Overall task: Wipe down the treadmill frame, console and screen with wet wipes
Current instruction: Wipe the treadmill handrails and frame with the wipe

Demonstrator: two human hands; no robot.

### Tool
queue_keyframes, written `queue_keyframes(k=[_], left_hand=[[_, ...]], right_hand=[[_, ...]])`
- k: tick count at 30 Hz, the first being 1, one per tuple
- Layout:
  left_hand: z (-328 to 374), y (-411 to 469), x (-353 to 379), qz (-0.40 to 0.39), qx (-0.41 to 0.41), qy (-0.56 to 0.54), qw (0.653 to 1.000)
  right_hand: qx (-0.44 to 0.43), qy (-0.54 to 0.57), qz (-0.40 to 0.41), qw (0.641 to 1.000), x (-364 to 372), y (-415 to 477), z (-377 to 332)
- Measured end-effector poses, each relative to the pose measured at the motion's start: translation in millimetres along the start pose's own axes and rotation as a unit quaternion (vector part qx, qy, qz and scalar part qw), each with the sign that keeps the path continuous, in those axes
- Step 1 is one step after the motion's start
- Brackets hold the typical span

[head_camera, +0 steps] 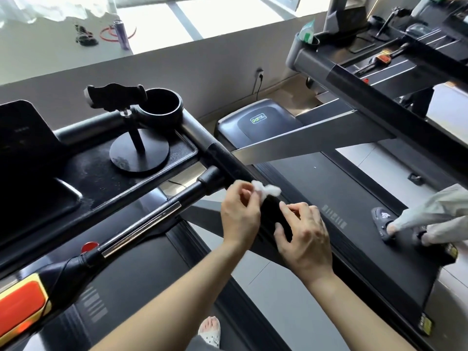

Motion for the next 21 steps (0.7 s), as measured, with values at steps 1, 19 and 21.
queue_keyframes(k=[1,19,21], left_hand=[[1,18,-7,0.032,0.006,0.012,0.999],[25,70,-25,0.021,0.105,0.206,0.973],[25,50,-13,-0.014,0.151,0.224,0.963]], right_hand=[[0.001,0.001,0.001,1.000,0,0,1],[0.005,0.003,0.007,1.000,0,-2,0],[0.005,0.003,0.006,1.000,1,-2,0]])
Point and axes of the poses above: each hand's wrist, its own y-axis towards the middle knuckle, its own x-axis out of the palm, z = x × y, the point moved 7 cm from there along y, towards the middle knuckle, and after that the axes turned 8 degrees about -y, right-handed, at the moved point
